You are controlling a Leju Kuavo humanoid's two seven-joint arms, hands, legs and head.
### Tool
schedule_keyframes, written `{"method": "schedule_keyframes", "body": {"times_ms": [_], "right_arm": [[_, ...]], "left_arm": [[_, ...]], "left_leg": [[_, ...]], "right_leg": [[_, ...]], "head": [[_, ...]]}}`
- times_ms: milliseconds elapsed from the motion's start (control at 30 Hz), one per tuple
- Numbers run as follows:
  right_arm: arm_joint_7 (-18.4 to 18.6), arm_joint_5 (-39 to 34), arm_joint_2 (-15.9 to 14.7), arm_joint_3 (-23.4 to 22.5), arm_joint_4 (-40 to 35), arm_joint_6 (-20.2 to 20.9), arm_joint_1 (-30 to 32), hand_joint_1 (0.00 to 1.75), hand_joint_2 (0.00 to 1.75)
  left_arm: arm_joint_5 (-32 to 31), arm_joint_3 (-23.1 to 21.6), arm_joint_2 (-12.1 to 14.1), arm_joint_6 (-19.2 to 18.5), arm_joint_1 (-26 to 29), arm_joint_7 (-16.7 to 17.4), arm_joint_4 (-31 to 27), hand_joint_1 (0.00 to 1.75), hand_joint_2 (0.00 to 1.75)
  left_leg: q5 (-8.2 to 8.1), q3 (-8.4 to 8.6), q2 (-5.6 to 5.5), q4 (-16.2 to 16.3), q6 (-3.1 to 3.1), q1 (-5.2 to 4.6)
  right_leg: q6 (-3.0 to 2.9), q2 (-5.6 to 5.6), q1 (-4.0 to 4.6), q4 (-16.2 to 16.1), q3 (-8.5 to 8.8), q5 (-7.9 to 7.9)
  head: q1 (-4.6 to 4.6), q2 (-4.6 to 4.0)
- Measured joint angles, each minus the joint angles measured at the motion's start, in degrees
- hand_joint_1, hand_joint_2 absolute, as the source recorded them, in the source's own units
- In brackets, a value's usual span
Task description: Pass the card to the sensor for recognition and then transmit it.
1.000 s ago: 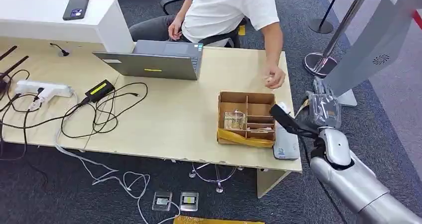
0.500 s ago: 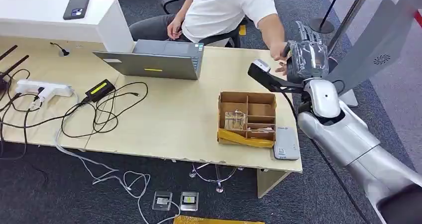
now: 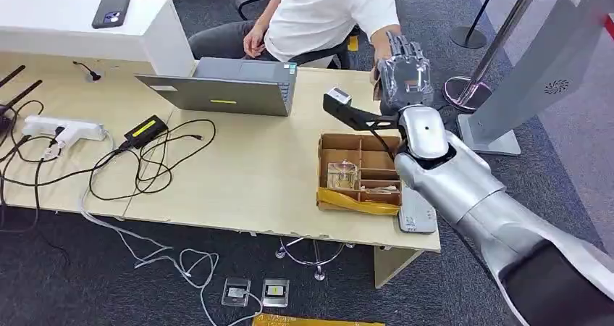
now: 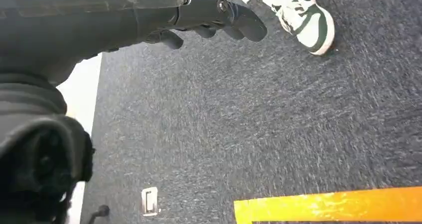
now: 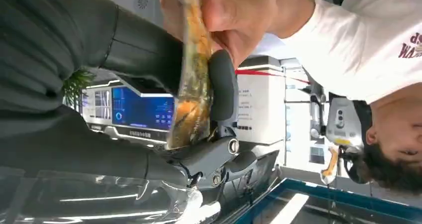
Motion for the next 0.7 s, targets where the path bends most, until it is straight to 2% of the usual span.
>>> {"method": "schedule_keyframes", "body": {"times_ms": [133,433,533,700], "right_arm": [[0.11,-1.43,0.39,0.59,2.58,-2.08,0.02,0.0,1.75],[-5.05,-11.79,-0.66,-2.32,3.87,-10.54,0.84,0.0,1.75],[-6.93,-16.42,-1.95,-4.57,0.76,-11.56,2.8,0.0,1.75],[-9.18,-23.17,-6.17,-8.77,-10.7,-12.92,9.64,0.0,1.75]], "left_arm": [[0.0,-0.31,0.04,-0.04,0.16,0.35,0.0,0.0,0.0],[0.48,-1.31,-0.09,0.07,0.28,0.35,0.0,0.0,0.0],[1.12,-1.31,-0.17,0.22,0.43,0.17,0.0,0.0,0.0],[1.81,-1.31,-0.24,0.04,0.48,-0.07,0.0,0.0,0.0]], "left_leg": [[0.0,0.0,0.0,0.0,0.0,0.0],[0.0,0.07,0.04,0.01,0.0,0.0],[0.0,0.07,0.04,0.01,0.0,0.0],[-0.02,0.14,0.01,0.01,-0.01,0.0]], "right_leg": [[0.0,-0.01,0.0,-0.02,0.0,0.0],[-0.03,0.03,0.0,-0.03,0.0,0.02],[-0.03,0.04,0.0,-0.03,0.0,0.02],[-0.03,0.0,0.01,-0.08,0.07,0.02]], "head": [[0.02,0.0],[0.02,0.0],[0.02,0.0],[0.02,0.0]]}}
